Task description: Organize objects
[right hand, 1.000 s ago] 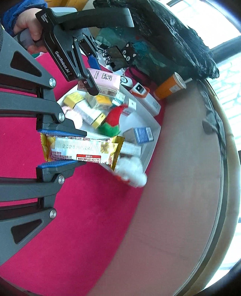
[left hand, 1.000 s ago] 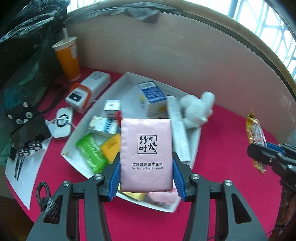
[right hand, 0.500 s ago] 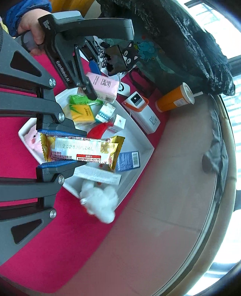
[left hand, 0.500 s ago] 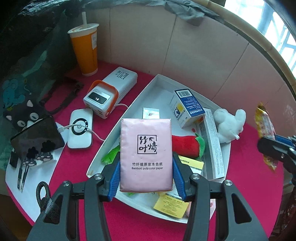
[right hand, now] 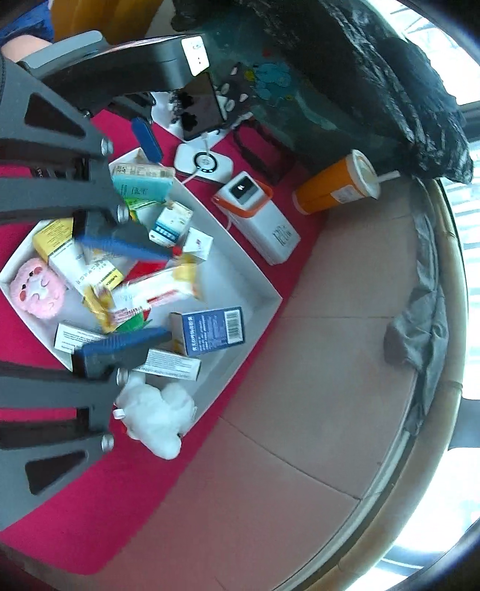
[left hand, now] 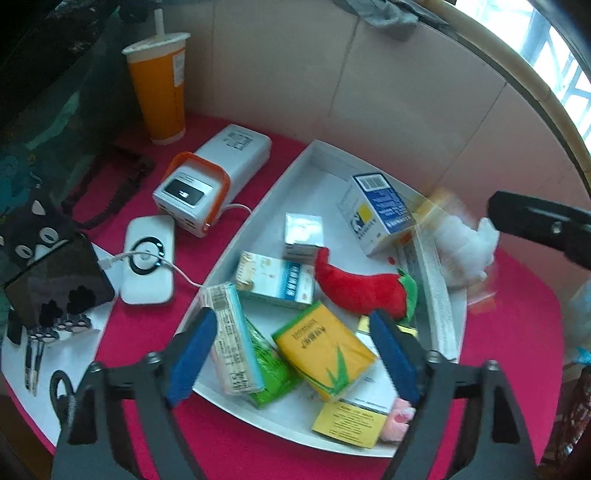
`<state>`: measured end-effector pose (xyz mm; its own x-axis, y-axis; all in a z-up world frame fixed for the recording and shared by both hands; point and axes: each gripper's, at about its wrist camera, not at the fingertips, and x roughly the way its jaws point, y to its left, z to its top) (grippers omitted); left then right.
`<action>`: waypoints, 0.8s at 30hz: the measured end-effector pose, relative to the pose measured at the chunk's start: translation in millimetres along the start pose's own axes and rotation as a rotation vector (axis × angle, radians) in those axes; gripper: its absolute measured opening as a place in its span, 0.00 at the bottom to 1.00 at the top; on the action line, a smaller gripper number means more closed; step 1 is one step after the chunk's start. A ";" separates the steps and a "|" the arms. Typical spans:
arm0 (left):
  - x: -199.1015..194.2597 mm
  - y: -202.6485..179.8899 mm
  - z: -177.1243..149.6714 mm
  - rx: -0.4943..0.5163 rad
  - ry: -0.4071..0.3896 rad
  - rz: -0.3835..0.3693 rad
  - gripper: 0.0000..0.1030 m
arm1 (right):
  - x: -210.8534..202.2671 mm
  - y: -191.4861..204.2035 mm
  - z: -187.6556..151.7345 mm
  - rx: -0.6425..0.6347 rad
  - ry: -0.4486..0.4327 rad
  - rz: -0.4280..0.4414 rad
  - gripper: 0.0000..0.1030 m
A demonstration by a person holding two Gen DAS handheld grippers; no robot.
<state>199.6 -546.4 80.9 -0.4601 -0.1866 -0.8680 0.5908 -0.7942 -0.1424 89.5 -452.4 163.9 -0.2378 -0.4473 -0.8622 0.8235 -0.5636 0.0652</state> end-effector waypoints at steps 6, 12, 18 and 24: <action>-2.6 -1.4 1.0 0.013 -0.021 0.038 0.92 | -10.6 -12.9 -8.4 0.062 -0.021 -0.020 0.64; -3.6 -10.2 -2.5 0.033 -0.017 0.040 0.92 | -16.7 -26.2 -20.0 0.103 -0.009 -0.029 0.67; -9.0 -18.9 -5.4 0.049 -0.024 0.037 0.92 | -26.1 -31.9 -29.1 0.119 -0.015 -0.037 0.69; -14.8 -23.2 -8.7 0.060 -0.031 0.033 0.92 | -34.6 -31.8 -34.9 0.125 -0.023 -0.041 0.72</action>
<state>198.4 -520.2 92.9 -0.4618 -0.2302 -0.8566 0.5655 -0.8205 -0.0844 89.5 -394.8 174.1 -0.2829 -0.4372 -0.8537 0.7426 -0.6631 0.0935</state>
